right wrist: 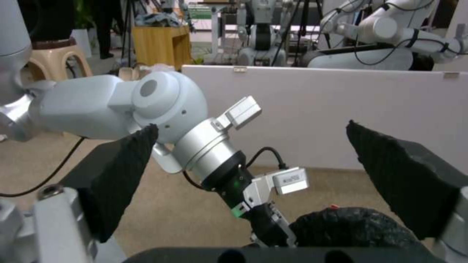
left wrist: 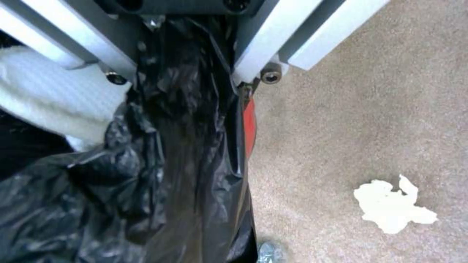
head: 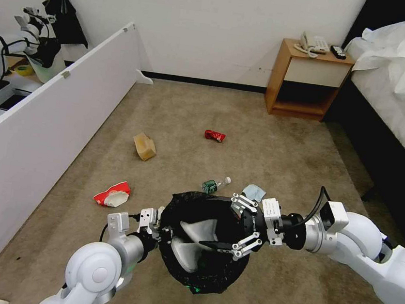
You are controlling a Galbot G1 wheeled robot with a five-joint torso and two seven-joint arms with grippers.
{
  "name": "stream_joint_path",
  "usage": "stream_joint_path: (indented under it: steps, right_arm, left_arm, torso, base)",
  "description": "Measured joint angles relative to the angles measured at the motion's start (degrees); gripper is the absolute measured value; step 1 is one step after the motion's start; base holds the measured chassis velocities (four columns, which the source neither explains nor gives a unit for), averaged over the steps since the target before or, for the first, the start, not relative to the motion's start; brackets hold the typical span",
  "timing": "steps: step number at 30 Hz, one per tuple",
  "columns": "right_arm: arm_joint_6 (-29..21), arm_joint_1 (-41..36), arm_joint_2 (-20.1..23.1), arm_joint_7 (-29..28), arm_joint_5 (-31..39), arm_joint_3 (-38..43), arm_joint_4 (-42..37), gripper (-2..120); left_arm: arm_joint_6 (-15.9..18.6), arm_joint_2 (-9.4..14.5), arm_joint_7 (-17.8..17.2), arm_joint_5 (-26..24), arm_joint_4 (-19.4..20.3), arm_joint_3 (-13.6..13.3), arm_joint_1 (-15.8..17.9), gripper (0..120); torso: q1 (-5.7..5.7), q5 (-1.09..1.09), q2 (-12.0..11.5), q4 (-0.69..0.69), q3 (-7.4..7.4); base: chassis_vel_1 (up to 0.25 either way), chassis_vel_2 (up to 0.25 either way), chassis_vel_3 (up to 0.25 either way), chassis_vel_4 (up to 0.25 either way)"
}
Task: Pick up the trash bin, then pick up the garbage from the floor and place it into the trash bin.
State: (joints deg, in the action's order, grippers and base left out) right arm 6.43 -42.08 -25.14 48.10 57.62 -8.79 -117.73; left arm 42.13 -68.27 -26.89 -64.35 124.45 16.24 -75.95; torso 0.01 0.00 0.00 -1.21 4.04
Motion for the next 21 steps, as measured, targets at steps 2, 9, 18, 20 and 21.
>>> stream_joint_path:
  steps: [2,9,18,20,21]
  right_arm:
    - [0.0,0.0,0.1,0.0,0.1,0.0,-0.1,99]
    - [0.0,0.0,0.8,0.1,0.4,1.0,-0.2,100]
    - [0.0,-0.8,1.1,-0.3,0.9,3.6,-0.3,100]
    - [0.0,-1.2,1.2,-0.6,1.0,4.3,-0.4,100]
    - [0.1,-2.0,1.2,-1.2,1.1,5.6,-0.4,100]
  left_arm:
    - [0.0,-0.1,0.0,0.1,0.0,0.0,0.0,0]
    - [-0.1,-0.2,0.1,0.2,0.1,0.0,0.0,0]
    - [-0.6,-0.9,0.1,1.6,0.5,0.6,-1.4,0]
    - [-0.9,-1.2,0.1,2.4,0.6,0.7,-1.7,0]
    - [-1.1,-1.5,0.6,4.1,0.7,1.0,-2.3,0]
  torso:
    - [0.0,0.0,0.0,0.0,0.0]
    - [0.0,0.0,0.0,0.0,0.0]
    - [0.0,0.0,0.0,0.0,0.0]
    - [0.0,0.0,0.0,0.0,0.0]
    - [0.0,0.0,0.0,0.0,0.0]
  base:
    - [0.0,0.0,0.0,0.0]
    - [0.0,0.0,0.0,0.0]
    - [0.0,0.0,0.0,0.0]
    - [0.0,0.0,0.0,0.0]
    - [0.0,0.0,0.0,0.0]
